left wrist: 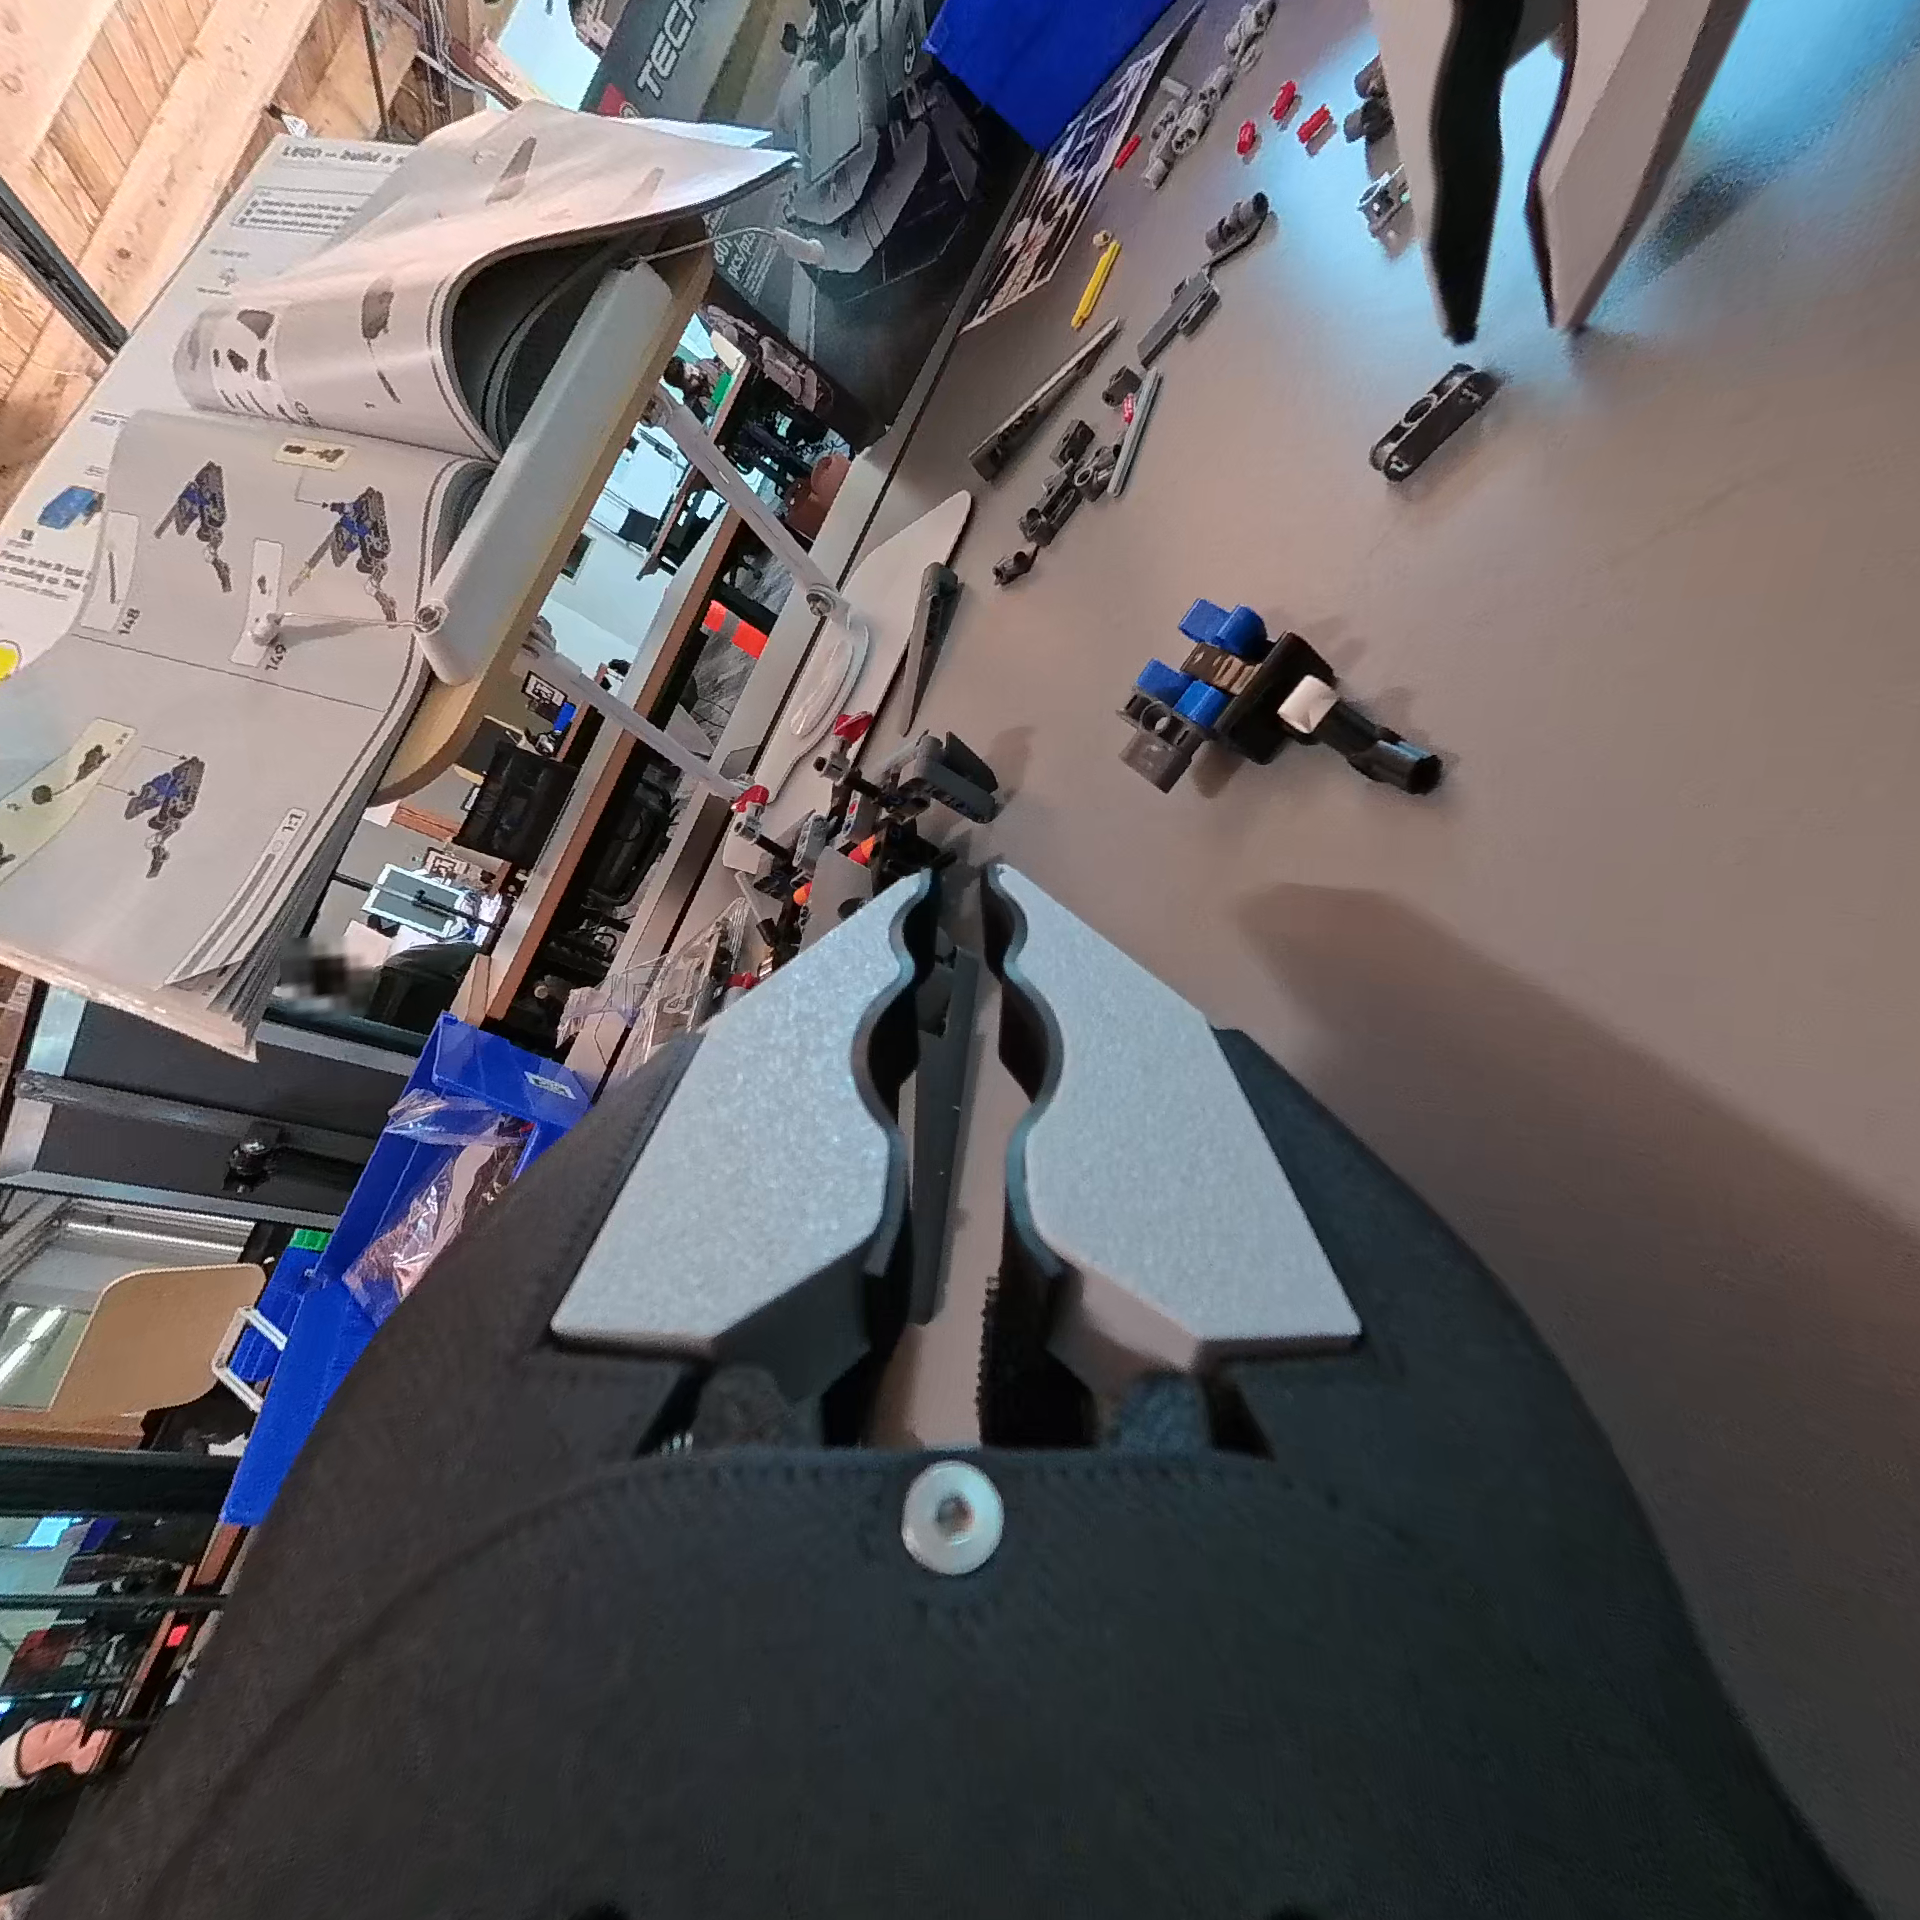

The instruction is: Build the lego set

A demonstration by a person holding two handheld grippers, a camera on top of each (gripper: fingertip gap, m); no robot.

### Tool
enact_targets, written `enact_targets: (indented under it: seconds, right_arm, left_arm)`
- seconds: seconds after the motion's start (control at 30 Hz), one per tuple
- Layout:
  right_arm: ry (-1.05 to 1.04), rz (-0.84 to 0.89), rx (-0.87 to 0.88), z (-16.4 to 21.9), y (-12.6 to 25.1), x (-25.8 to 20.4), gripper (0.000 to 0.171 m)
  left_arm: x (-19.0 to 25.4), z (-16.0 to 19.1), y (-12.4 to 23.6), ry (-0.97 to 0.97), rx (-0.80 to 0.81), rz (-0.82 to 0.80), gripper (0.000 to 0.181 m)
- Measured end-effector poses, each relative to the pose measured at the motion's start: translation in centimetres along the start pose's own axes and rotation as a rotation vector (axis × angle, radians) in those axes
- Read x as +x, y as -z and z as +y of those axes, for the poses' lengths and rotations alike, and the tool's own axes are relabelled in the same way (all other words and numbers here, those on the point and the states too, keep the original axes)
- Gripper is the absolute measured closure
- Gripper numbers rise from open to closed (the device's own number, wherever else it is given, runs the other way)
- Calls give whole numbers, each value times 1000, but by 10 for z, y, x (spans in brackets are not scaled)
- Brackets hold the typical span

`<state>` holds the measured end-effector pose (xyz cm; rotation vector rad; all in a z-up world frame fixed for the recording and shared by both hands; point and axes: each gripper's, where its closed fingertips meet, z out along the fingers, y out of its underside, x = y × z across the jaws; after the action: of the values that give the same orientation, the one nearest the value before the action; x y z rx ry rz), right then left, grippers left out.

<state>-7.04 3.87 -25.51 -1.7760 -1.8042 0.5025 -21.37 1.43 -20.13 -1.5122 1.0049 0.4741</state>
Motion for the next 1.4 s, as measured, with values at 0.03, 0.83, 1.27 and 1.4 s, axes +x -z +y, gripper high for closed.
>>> enact_targets:
  seconds: [0.03, 0.83, 1.27, 1.4]
  right_arm:
    - [1, -7, 4, -1, -1, -2, 157]
    - [-54, 232, 21, 18, 59, 66, 157]
    - [-127, 445, -46, 67, 108, 112, 156]
    - [-161, 540, -96, 94, 129, 132, 156]
  left_arm:
    - [0, 0, 0, 0, 0, 0, 175]
    - [0, 1, -1, -4, -6, 0, 176]
    - [3, 5, -4, -7, -29, 10, 176]
    - [3, 7, -5, -7, -41, 13, 176]
